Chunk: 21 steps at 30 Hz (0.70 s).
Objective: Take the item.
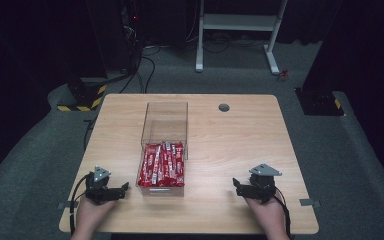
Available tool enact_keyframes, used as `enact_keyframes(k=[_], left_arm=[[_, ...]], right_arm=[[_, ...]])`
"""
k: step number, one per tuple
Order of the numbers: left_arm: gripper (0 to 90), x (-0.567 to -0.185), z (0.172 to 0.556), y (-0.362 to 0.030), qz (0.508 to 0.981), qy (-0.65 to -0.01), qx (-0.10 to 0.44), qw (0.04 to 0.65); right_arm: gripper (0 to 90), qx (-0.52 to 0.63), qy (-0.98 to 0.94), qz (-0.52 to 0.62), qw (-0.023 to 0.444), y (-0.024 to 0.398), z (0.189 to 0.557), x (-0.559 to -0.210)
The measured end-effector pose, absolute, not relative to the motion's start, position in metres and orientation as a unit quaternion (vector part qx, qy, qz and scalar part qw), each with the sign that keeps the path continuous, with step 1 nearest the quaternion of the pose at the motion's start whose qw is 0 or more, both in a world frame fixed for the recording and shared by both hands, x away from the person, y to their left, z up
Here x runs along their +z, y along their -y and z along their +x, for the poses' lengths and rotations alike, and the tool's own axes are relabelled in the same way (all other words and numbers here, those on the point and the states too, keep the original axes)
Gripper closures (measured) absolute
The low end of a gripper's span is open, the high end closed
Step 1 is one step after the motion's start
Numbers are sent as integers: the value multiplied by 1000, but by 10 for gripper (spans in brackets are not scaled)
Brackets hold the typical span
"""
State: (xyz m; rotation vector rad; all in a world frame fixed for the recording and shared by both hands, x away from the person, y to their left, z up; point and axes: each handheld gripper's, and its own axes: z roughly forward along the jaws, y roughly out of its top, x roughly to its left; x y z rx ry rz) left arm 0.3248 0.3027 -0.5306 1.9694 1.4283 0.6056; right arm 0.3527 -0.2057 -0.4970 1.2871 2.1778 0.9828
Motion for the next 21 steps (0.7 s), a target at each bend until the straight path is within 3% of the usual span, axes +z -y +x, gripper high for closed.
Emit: enact_keyframes(k=[21], left_arm=[[38, -531, 325, -302, 745, -542, 232, 313]], right_arm=[[202, 401, -792, 414, 201, 163, 348, -471]])
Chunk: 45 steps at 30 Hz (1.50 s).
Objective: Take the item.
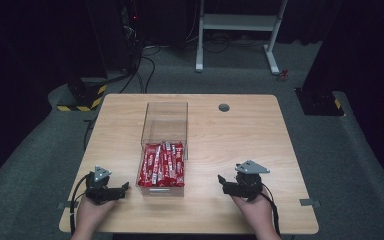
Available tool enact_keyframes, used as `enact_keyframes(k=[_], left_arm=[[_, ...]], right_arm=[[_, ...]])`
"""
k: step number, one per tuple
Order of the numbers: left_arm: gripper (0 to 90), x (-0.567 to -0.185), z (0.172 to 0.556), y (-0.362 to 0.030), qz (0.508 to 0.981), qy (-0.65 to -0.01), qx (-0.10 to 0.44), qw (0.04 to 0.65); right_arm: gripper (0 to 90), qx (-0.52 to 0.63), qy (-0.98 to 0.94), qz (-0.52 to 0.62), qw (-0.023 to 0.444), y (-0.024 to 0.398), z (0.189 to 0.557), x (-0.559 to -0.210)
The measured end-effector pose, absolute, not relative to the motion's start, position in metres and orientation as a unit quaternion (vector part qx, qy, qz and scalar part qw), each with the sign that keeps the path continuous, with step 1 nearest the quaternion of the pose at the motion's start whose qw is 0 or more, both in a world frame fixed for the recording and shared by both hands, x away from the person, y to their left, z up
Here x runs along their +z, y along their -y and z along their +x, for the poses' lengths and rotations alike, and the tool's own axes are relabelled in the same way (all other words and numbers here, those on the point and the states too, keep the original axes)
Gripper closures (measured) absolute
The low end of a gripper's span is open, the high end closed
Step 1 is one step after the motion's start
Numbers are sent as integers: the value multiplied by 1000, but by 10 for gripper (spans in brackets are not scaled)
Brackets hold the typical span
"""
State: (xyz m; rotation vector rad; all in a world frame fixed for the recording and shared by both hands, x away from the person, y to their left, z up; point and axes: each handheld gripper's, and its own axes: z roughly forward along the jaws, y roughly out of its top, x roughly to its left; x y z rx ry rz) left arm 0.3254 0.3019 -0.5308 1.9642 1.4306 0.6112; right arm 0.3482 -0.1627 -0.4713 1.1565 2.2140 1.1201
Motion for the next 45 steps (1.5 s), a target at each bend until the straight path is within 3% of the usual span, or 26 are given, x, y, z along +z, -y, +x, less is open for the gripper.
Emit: enact_keyframes(k=[11, 25, 45], left_arm=[[38, -531, 325, -302, 744, -543, 232, 313], [39, -531, 325, -302, 746, -541, 231, 311], [39, -531, 325, -302, 747, -540, 231, 313]], right_arm=[[242, 417, -798, 388, 197, 133, 348, -461], [221, 437, -802, 362, 188, 108, 349, -450], [311, 470, -800, 331, 174, 72, 343, -433]])
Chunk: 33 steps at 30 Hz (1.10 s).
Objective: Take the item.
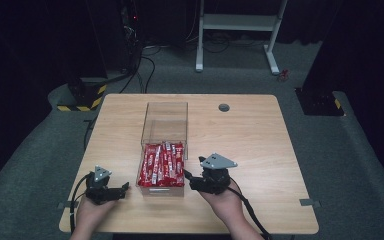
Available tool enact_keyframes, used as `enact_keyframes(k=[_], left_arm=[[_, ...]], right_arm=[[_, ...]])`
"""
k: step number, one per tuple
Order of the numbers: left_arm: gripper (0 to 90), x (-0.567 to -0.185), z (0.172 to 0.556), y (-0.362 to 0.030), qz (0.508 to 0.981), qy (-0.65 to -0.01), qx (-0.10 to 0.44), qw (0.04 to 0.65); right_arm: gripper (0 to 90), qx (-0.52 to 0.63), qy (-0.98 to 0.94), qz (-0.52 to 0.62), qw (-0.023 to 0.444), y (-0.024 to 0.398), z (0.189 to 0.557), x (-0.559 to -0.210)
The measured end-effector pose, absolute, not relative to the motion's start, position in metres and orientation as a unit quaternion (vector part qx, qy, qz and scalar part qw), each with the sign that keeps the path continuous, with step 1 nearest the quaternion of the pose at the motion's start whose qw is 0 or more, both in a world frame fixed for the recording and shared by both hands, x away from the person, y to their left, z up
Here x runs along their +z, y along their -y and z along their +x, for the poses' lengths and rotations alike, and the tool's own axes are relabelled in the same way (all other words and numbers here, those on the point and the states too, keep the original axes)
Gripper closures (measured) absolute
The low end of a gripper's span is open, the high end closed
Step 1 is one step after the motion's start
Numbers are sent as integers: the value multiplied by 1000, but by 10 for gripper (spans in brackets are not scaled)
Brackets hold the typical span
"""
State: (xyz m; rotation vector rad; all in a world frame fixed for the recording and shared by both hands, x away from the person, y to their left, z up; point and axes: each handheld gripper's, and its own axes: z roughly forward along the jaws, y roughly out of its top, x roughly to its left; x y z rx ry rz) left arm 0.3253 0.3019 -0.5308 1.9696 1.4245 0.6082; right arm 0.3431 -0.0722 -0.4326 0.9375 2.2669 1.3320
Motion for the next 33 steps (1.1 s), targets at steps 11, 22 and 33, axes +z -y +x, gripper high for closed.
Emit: enact_keyframes(k=[11, 22, 33], left_arm=[[40, -531, 325, -302, 747, -539, 231, 313], [41, -531, 325, -302, 747, -538, 231, 314], [46, -531, 325, -301, 746, -540, 231, 314]], right_arm=[[379, 477, -806, 311, 159, 54, 341, -430], [555, 478, -814, 300, 139, 43, 340, -443], [729, 492, -802, 305, 146, 45, 336, -451]])
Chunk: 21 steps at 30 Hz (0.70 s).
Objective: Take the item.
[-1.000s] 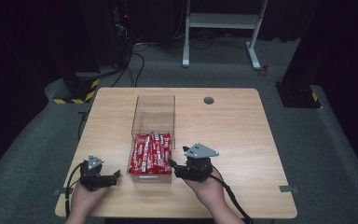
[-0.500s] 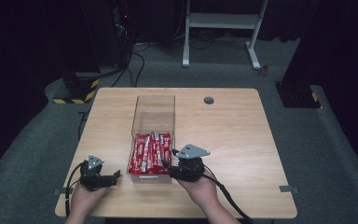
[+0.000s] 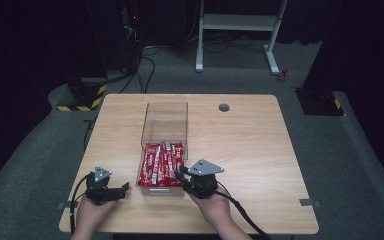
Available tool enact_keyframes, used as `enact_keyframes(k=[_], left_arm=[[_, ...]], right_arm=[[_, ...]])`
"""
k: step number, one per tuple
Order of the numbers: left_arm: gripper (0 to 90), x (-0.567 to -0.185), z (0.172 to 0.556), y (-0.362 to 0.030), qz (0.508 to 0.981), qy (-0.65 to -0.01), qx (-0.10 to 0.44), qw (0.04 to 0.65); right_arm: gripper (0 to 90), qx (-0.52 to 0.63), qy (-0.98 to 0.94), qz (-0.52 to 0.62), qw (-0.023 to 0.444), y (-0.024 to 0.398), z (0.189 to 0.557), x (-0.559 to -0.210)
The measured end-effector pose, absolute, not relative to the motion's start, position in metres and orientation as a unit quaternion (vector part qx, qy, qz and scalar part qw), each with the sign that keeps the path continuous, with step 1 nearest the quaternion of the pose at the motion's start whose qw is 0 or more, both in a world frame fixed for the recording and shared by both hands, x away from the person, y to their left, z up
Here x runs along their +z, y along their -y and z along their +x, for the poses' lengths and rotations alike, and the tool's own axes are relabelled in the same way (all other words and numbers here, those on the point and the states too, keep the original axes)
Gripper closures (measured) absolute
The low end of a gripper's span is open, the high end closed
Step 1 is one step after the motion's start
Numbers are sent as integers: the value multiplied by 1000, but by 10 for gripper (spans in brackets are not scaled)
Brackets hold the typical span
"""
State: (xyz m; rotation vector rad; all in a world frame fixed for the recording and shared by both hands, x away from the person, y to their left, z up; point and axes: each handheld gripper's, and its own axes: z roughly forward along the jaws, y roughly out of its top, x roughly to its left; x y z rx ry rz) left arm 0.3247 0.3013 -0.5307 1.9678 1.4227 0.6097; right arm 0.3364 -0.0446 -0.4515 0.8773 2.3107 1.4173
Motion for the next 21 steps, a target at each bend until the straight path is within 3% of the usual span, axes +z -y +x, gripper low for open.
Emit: enact_keyframes(k=[9, 21], left_arm=[[56, -531, 324, -301, 744, -541, 233, 315], [61, -531, 323, -300, 744, -541, 233, 316]], right_arm=[[879, 502, -799, 299, 140, 48, 335, -453], [894, 512, -798, 288, 131, 55, 334, -451]])
